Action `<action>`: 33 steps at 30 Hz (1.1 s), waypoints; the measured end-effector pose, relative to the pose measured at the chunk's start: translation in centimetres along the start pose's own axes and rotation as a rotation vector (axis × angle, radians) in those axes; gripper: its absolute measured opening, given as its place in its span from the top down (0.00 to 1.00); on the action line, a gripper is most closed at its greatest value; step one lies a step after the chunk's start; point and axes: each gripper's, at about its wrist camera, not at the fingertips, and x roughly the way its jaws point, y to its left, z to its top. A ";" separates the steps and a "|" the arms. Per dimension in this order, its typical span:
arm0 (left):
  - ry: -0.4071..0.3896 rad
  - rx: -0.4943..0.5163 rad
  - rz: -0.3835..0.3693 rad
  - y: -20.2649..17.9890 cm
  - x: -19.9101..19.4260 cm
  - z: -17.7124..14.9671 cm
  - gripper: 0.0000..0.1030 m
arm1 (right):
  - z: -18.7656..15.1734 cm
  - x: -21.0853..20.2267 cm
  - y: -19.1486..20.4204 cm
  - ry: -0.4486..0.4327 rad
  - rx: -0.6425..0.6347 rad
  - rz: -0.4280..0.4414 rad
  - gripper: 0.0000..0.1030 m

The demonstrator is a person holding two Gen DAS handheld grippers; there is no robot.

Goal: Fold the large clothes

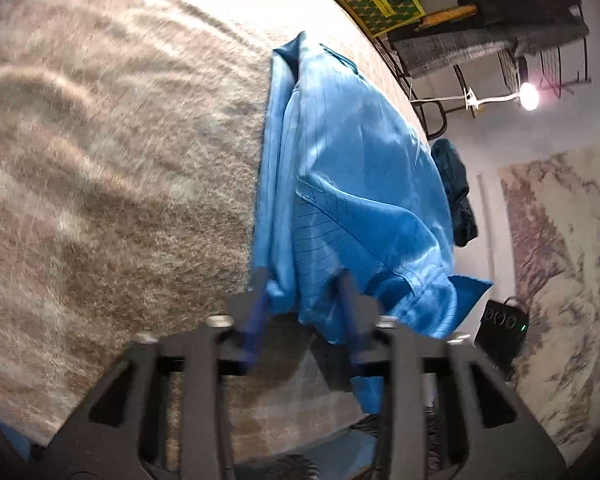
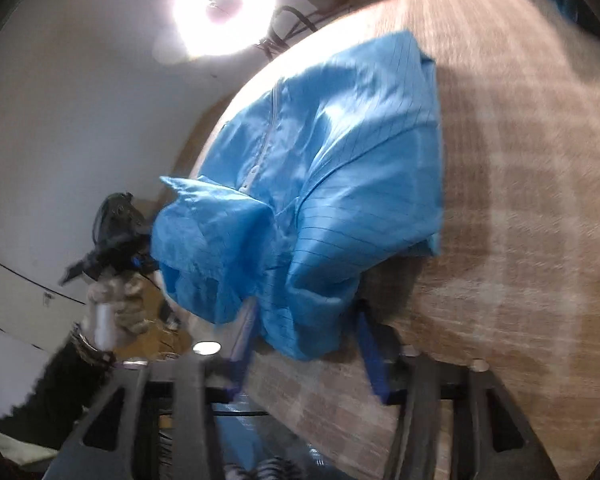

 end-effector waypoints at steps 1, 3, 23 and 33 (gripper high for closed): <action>-0.001 0.015 0.002 -0.2 -0.3 0.0 0.88 | 0.0 0.3 -0.1 0.007 0.012 0.027 0.86; -0.012 0.026 -0.029 -0.5 -1.3 0.1 0.93 | 0.0 0.4 0.4 -0.005 0.015 0.062 0.97; -0.088 0.173 0.169 -0.3 -5.1 -2.1 0.98 | -1.8 -2.7 4.5 -0.041 -0.258 -0.209 0.68; -0.040 0.340 0.050 -8.8 -2.9 -5.5 0.97 | -4.5 0.9 12.1 -0.008 -0.649 -0.326 0.51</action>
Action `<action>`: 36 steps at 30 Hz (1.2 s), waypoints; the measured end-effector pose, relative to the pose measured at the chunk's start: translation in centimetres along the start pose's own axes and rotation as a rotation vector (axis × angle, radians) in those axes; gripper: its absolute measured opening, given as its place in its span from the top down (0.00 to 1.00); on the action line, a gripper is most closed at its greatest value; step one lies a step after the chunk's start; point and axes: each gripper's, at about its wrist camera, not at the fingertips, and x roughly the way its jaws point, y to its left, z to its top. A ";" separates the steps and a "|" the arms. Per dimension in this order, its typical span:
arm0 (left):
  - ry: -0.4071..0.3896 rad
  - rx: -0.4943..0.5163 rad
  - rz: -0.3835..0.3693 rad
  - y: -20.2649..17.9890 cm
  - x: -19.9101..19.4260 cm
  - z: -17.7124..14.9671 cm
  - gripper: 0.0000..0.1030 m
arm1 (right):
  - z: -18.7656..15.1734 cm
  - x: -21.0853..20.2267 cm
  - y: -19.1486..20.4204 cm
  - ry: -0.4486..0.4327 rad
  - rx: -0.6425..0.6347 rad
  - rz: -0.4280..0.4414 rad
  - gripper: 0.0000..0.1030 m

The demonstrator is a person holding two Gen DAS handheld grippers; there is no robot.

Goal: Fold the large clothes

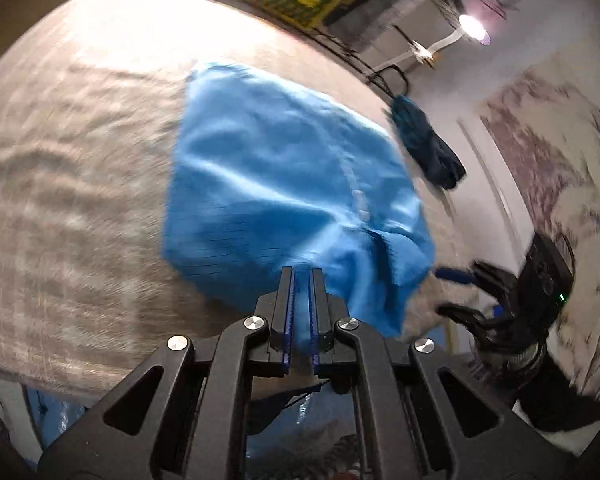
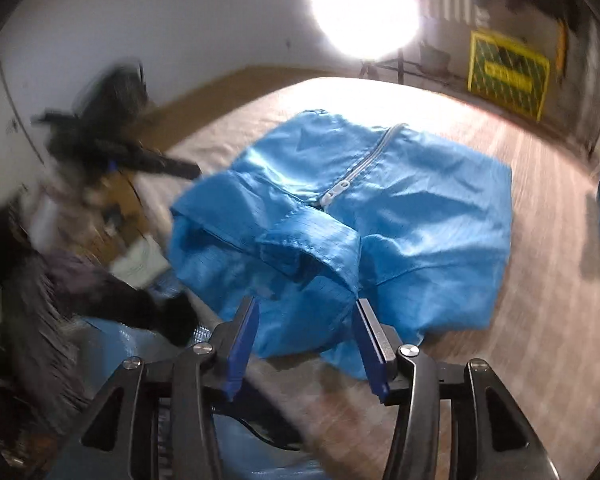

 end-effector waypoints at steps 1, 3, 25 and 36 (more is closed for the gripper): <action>-0.003 0.028 -0.001 -1.1 -0.3 0.0 0.97 | 0.3 0.3 0.2 0.001 -0.031 -0.030 0.51; -0.006 0.086 -0.007 -2.6 -0.8 -0.1 0.97 | 0.7 0.3 -0.8 -0.003 -0.069 -0.070 0.51; 0.135 0.086 -0.182 -8.1 11.3 -3.0 0.74 | 2.5 2.9 -10.8 0.021 0.356 0.392 0.74; 0.040 0.105 -0.205 -8.7 11.1 -5.1 0.98 | 3.6 2.9 -5.8 0.101 -0.060 0.167 0.59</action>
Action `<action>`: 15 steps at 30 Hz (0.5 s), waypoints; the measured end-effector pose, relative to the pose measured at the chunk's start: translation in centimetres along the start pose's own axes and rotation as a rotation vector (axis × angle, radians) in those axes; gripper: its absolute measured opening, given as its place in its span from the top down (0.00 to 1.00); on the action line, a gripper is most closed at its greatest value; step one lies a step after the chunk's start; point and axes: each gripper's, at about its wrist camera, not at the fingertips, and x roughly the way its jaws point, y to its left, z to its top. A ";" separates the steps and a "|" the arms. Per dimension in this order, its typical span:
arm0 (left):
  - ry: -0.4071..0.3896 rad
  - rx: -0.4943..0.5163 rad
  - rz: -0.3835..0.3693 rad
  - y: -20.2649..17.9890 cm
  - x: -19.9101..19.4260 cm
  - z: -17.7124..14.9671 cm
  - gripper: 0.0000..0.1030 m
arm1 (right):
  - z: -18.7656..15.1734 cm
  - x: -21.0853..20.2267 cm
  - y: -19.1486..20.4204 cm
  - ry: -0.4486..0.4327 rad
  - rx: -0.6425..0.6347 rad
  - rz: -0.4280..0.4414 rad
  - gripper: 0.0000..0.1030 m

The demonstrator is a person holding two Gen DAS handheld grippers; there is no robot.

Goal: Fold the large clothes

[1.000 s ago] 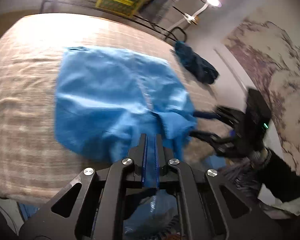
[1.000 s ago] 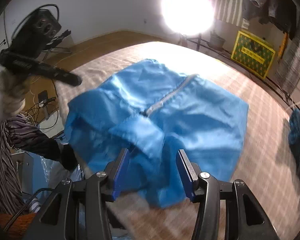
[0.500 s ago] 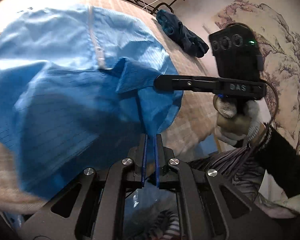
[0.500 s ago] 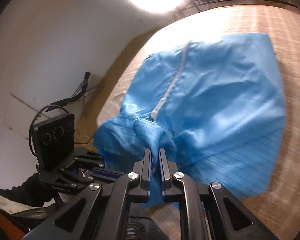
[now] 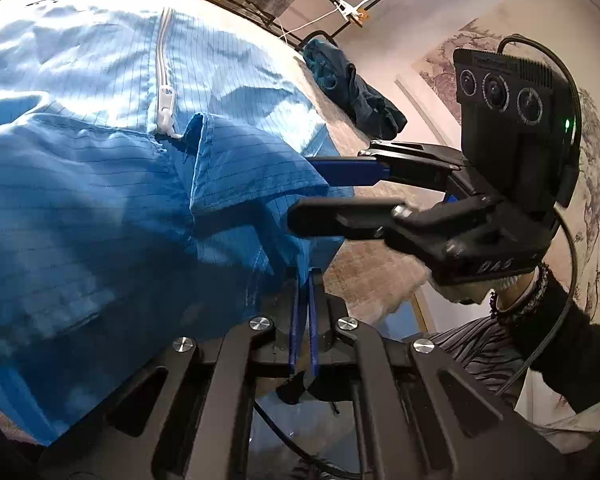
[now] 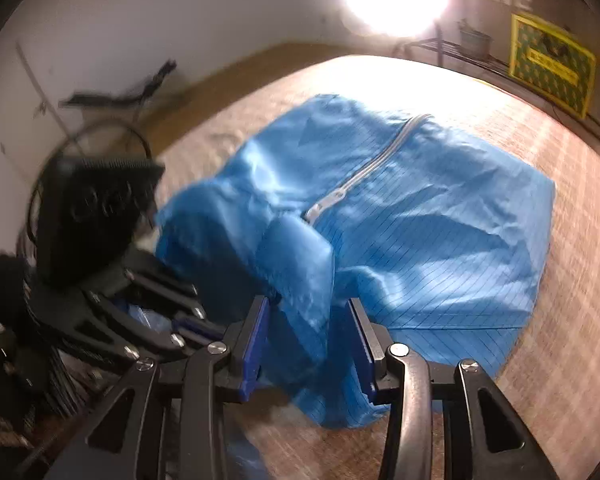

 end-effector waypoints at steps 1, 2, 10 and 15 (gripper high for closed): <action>-0.004 -0.007 -0.006 0.1 -0.1 -0.1 0.98 | 0.0 0.3 0.3 0.012 -0.023 -0.024 0.59; -0.004 -0.009 -0.010 0.2 -0.2 -0.2 0.98 | -0.1 0.5 0.5 0.023 -0.041 -0.053 0.59; -0.013 0.028 0.059 -0.5 0.9 -0.1 0.97 | 0.7 0.4 -0.3 0.006 -0.040 -0.136 0.66; 0.010 -0.020 0.022 0.7 1.7 -0.6 0.99 | 1.2 0.7 0.8 -0.002 -0.087 -0.154 0.66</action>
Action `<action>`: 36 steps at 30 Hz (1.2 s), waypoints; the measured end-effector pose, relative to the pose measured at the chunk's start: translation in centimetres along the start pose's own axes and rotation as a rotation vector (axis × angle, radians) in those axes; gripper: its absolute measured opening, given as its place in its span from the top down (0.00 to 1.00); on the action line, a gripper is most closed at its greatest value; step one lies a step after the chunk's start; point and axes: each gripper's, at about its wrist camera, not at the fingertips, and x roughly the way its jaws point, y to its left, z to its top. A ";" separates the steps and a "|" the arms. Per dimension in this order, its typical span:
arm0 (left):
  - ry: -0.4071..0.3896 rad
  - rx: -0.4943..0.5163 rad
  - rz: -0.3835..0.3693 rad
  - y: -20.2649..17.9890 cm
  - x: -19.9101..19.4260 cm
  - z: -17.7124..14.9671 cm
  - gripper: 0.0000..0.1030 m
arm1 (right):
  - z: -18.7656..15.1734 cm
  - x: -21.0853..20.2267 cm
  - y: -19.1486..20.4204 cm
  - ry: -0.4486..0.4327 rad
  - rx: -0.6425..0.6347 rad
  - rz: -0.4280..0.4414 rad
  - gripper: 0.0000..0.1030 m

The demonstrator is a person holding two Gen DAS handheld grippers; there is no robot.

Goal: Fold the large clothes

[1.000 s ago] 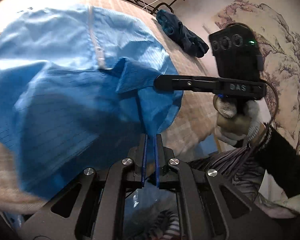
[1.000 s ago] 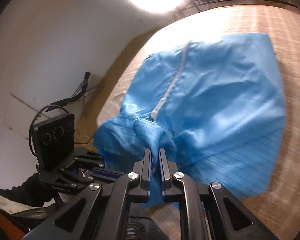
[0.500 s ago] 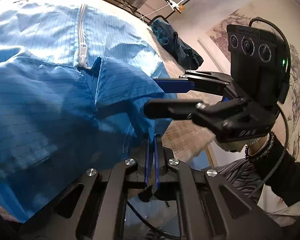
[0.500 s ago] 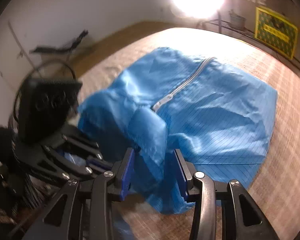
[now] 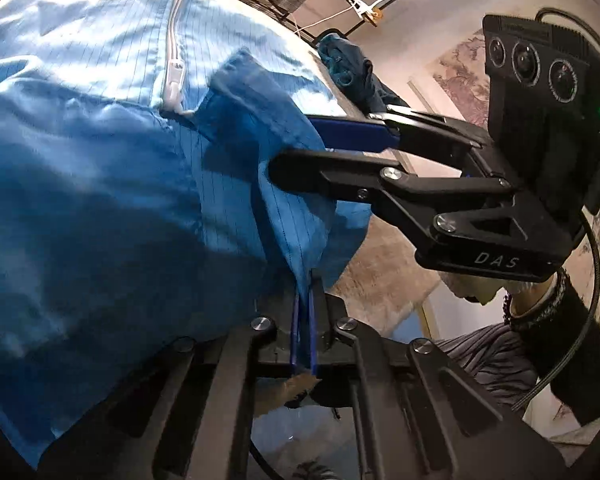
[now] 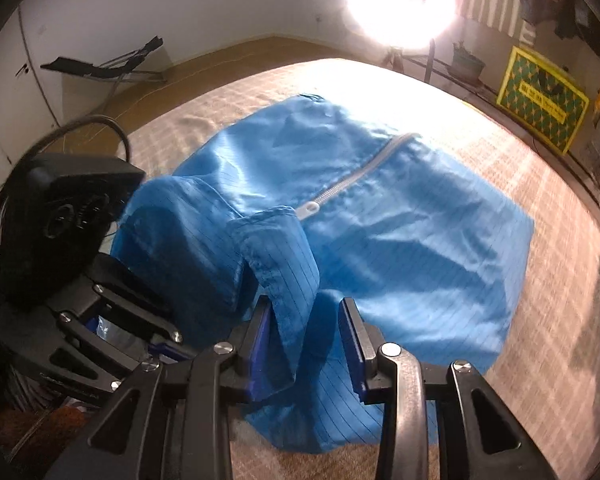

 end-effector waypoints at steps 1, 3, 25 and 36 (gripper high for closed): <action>0.003 0.014 -0.004 -0.1 -0.1 -0.2 1.00 | 0.2 0.3 0.2 -0.003 -0.009 0.007 0.66; 0.009 0.040 -0.005 -0.5 -0.2 -0.5 1.00 | 0.3 0.4 0.5 -0.003 -0.032 -0.009 0.66; 0.014 0.121 0.046 -2.0 -0.7 -1.6 1.00 | 1.2 3.2 -5.7 -0.041 0.398 0.401 0.96; 0.040 0.135 0.062 -2.0 0.1 -2.3 1.00 | -2.8 6.0 -10.3 -0.037 0.844 0.756 0.93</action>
